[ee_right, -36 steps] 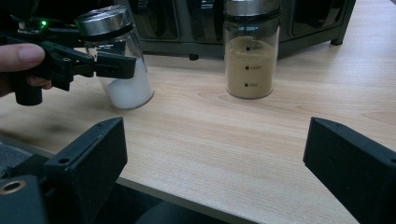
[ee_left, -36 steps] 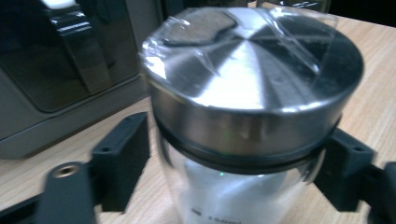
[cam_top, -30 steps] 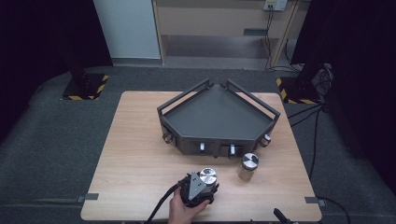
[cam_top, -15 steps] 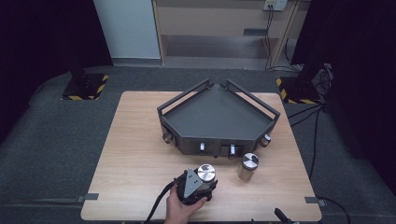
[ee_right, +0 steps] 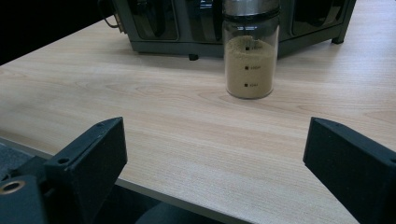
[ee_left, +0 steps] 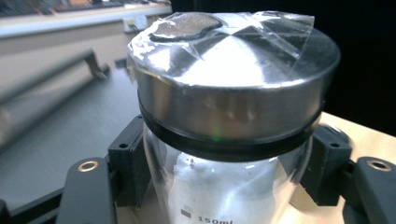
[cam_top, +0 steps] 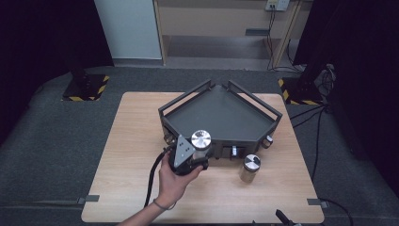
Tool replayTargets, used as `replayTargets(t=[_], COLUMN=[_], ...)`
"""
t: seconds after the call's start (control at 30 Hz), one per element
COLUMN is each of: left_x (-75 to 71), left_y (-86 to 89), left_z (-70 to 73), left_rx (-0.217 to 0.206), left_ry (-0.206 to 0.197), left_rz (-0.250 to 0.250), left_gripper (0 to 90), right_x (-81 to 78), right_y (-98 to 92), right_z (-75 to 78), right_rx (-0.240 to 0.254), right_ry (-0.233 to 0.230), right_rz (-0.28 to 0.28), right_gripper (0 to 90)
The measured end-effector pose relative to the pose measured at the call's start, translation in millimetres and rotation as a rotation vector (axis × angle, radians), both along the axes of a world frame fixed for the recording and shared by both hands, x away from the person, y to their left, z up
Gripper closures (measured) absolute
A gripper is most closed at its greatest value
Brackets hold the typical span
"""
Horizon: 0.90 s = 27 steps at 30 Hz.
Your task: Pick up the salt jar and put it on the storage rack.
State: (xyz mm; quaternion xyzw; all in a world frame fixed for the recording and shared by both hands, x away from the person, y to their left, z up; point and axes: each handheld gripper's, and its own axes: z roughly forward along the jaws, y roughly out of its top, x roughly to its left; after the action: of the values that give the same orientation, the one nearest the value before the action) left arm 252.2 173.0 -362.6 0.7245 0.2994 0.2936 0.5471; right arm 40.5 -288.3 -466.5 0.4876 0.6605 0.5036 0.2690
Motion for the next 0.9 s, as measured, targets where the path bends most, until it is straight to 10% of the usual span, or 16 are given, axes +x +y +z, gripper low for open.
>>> replayTargets(t=[0.37,0.9], left_x=[74.7,140.0], left_y=[-23.6,-46.4], left_z=[31.4,21.3], left_rx=[0.043,0.051], left_ry=[-0.081,-0.028], left_rz=[0.1,0.204], left_gripper=[30.0,30.0], right_x=[0.3,2.2], right_y=[-0.5,-2.3], right_z=[-0.3,-0.7], right_rx=[0.006,0.015], right_ry=[0.002,0.009], right_rz=[-0.006,-0.005], right_gripper=[6.2,6.2])
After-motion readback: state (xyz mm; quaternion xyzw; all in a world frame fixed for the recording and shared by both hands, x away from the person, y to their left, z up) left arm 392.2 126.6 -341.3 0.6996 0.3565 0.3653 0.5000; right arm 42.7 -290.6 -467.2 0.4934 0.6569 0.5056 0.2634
